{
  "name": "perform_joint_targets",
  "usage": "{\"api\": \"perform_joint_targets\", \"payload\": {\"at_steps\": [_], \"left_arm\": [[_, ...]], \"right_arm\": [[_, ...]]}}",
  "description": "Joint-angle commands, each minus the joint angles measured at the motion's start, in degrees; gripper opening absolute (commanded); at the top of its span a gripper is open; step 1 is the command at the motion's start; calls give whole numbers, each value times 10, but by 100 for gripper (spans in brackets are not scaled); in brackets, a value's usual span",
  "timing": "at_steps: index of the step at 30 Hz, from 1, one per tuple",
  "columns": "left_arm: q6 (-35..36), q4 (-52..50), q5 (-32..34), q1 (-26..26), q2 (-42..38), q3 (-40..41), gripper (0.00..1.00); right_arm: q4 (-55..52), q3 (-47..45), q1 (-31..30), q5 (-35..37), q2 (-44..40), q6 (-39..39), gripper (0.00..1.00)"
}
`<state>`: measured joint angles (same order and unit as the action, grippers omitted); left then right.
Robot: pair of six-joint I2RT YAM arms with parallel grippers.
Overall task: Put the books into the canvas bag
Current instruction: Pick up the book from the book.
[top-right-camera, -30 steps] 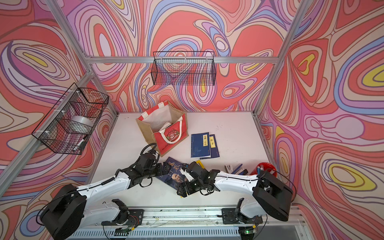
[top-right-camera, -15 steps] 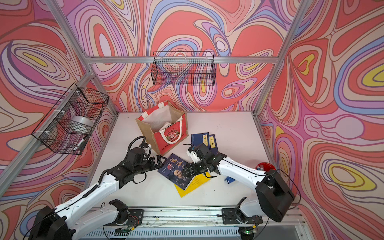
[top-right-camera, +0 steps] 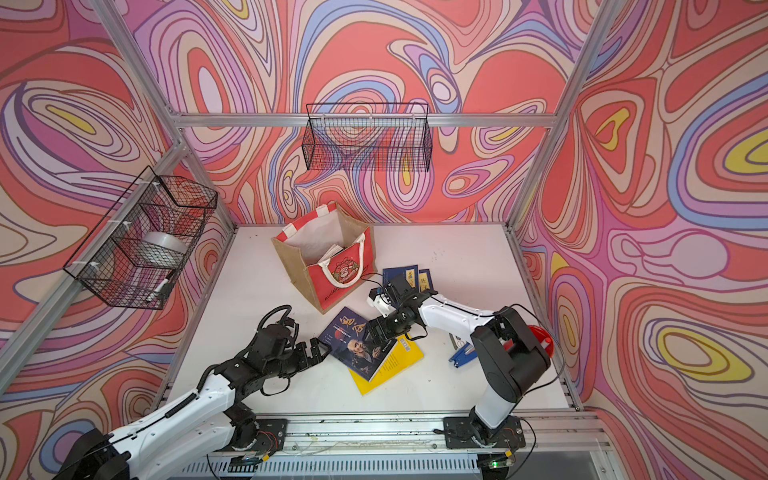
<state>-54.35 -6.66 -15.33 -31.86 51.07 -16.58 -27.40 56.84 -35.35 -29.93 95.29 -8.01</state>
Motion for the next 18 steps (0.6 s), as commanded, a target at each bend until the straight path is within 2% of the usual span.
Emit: {"api": "perform_joint_targets", "payload": {"at_steps": [1, 6, 10, 11, 15, 16, 18], "left_arm": [[-28, 97, -20, -7, 44, 2, 100], [-31, 173, -30, -28, 135, -17, 100], [-48, 223, -27, -39, 172, -12, 100], [-52, 236, -21, -40, 175, -9, 96], [-45, 239, -9, -40, 175, -15, 69], [-43, 234, -5, -40, 174, -17, 66], [-42, 235, -1, -40, 173, -16, 67]], "right_arm": [[11, -28, -2, -27, -7, 1, 89], [32, -66, -13, -40, -44, -22, 89], [45, -81, -23, -43, -44, -33, 89], [47, -82, -23, -36, -48, -36, 88], [35, -58, -15, 18, -77, -39, 91], [33, -46, -6, 24, -78, -39, 91], [31, -25, 10, 29, -69, -39, 91]]}}
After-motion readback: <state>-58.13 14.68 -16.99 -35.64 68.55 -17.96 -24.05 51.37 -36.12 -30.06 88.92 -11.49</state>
